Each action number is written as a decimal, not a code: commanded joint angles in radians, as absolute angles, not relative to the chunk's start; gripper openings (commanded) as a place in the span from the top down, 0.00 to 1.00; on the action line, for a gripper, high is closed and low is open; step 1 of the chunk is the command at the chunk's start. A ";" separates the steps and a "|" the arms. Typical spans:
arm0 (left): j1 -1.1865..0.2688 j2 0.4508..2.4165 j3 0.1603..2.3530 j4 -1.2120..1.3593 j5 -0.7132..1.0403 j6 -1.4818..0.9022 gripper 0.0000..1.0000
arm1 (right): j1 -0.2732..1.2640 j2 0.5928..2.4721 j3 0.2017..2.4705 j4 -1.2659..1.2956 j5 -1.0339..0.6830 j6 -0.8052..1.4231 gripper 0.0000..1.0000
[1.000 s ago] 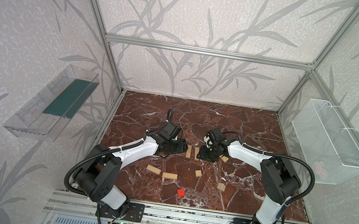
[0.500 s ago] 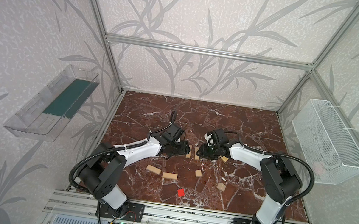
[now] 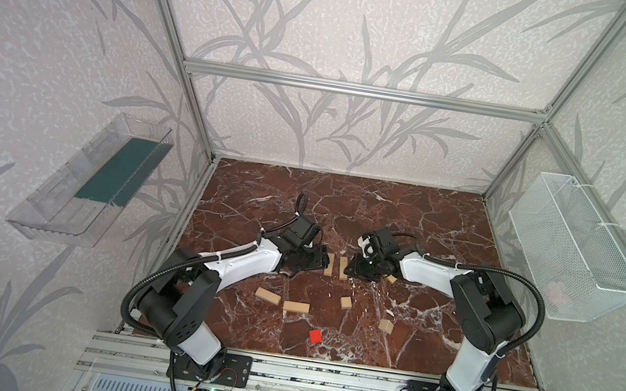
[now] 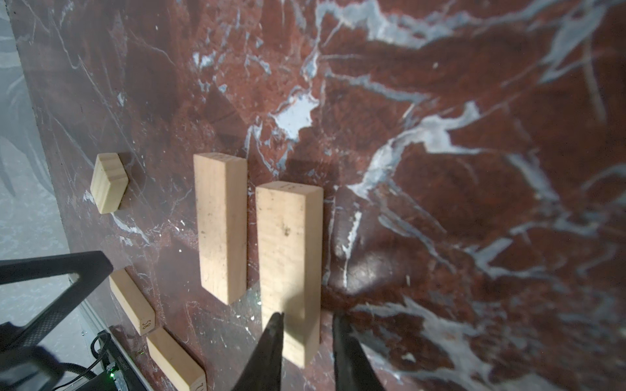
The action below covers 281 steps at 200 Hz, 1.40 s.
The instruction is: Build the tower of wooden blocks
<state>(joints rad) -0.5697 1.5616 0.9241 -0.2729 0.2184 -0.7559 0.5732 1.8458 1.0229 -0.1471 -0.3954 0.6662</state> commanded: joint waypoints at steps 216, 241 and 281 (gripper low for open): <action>-0.570 1.573 0.965 -0.329 0.162 -0.713 0.30 | 0.636 1.880 1.004 -0.038 -0.319 0.848 0.84; -0.568 1.572 0.965 -0.331 0.161 -0.712 0.30 | 0.637 1.878 1.008 -0.057 -0.297 0.857 0.84; -0.566 1.574 0.966 -0.330 0.163 -0.712 0.30 | 0.642 1.876 1.006 -0.043 -0.282 0.878 0.84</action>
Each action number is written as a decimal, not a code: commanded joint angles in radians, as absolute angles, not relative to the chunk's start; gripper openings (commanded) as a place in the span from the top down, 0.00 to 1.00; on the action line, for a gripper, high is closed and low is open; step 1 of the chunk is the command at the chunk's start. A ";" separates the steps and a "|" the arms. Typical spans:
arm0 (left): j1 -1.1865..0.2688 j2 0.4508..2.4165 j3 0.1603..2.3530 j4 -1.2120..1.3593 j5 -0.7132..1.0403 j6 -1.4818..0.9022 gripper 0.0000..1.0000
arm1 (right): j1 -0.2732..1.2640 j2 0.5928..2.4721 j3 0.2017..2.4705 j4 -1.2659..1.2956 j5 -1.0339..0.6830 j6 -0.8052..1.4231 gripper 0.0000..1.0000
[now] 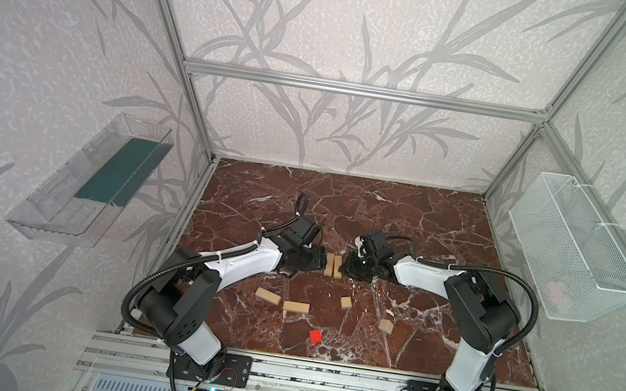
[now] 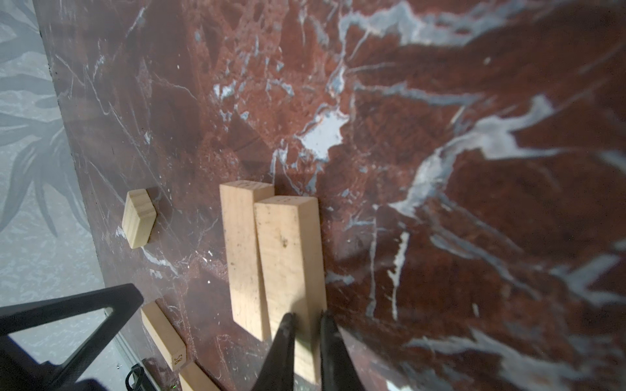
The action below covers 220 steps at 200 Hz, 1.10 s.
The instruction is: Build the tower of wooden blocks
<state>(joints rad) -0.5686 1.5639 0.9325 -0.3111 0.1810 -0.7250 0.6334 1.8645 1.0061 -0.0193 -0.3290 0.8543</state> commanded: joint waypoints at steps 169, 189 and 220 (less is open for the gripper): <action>-0.565 1.585 0.973 -0.331 0.168 -0.707 0.30 | 0.661 1.897 1.036 -0.030 -0.259 0.911 0.85; -0.565 1.586 0.974 -0.331 0.169 -0.707 0.30 | 0.665 1.898 1.030 -0.013 -0.258 0.921 0.85; -0.565 1.588 0.975 -0.330 0.169 -0.707 0.30 | 0.674 1.900 1.040 -0.008 -0.265 0.928 0.85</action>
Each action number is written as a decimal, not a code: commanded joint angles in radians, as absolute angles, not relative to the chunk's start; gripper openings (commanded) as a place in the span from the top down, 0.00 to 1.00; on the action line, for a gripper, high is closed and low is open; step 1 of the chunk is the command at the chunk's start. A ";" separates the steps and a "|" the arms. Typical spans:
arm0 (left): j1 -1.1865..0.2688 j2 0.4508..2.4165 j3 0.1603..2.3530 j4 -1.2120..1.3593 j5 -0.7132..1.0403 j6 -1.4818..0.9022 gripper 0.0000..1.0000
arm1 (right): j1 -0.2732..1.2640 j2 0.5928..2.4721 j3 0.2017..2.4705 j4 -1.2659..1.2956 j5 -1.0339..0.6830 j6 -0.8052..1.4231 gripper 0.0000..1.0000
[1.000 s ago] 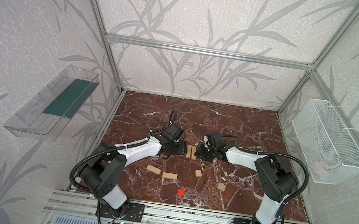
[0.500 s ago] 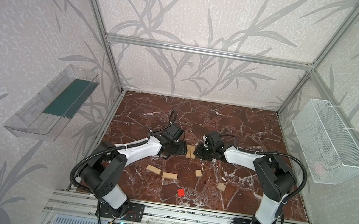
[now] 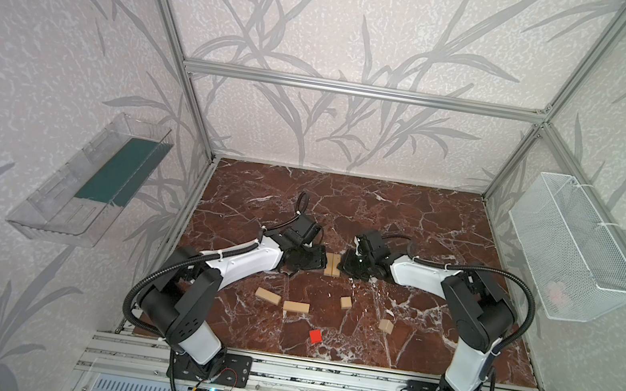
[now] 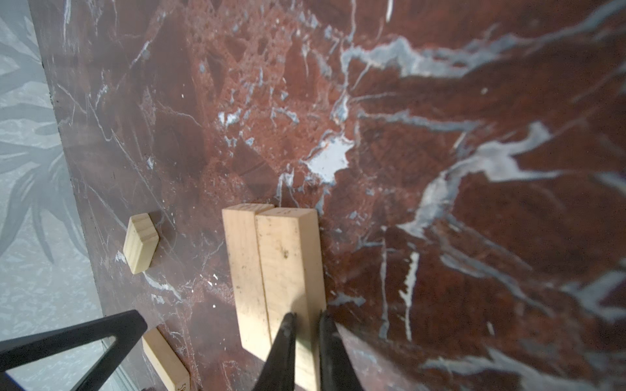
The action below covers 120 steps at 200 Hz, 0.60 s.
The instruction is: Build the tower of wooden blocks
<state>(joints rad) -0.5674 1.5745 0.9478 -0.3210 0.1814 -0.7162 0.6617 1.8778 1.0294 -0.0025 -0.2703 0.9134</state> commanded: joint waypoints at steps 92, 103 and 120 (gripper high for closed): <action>-0.565 1.585 0.977 -0.332 0.170 -0.706 0.30 | 0.675 1.882 1.042 -0.007 -0.253 0.934 0.84; -0.565 1.583 0.977 -0.332 0.170 -0.707 0.30 | 0.675 1.879 1.042 -0.009 -0.250 0.929 0.84; -0.564 1.578 0.978 -0.333 0.172 -0.708 0.30 | 0.676 1.873 1.048 -0.014 -0.248 0.920 0.83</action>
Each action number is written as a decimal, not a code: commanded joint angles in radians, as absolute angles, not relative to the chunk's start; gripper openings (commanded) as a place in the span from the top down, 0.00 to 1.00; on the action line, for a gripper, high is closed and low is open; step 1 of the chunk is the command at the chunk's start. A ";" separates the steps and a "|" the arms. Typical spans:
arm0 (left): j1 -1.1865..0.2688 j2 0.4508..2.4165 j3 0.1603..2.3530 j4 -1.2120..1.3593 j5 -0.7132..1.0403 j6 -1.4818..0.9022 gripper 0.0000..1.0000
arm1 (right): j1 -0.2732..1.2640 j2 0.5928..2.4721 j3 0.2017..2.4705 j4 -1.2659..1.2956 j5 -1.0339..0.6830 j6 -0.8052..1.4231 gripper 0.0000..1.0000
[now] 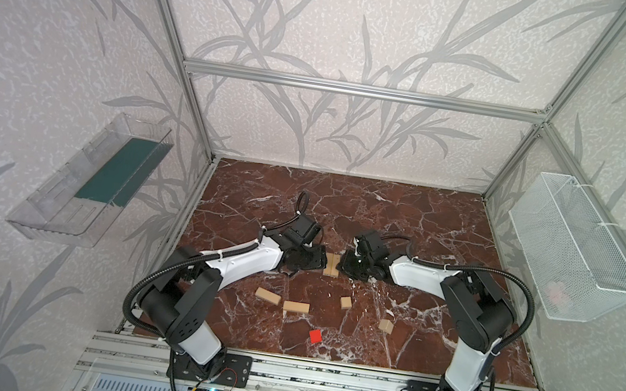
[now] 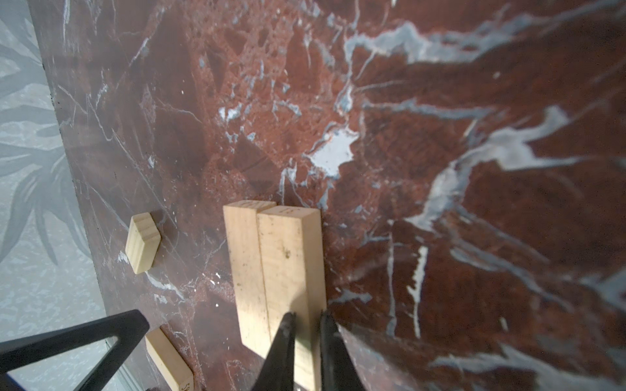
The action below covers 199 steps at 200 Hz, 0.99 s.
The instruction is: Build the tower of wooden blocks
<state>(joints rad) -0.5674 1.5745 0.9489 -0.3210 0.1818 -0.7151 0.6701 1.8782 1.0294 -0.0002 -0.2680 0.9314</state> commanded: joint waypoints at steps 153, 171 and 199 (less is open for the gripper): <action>-0.573 1.430 0.963 -0.515 0.179 -0.808 0.28 | 0.670 1.649 1.054 -0.216 -0.280 0.648 0.58; -0.574 1.392 0.958 -0.586 0.139 -0.827 0.26 | 0.671 1.623 1.051 -0.254 -0.289 0.590 0.54; -0.575 1.327 0.944 -0.697 0.078 -0.869 0.25 | 0.673 1.589 1.035 -0.289 -0.307 0.538 0.47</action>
<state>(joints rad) -0.5697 1.3911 0.9493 -0.5488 0.1532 -0.8108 0.6704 1.6363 1.0355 -0.2161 -0.2813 0.6258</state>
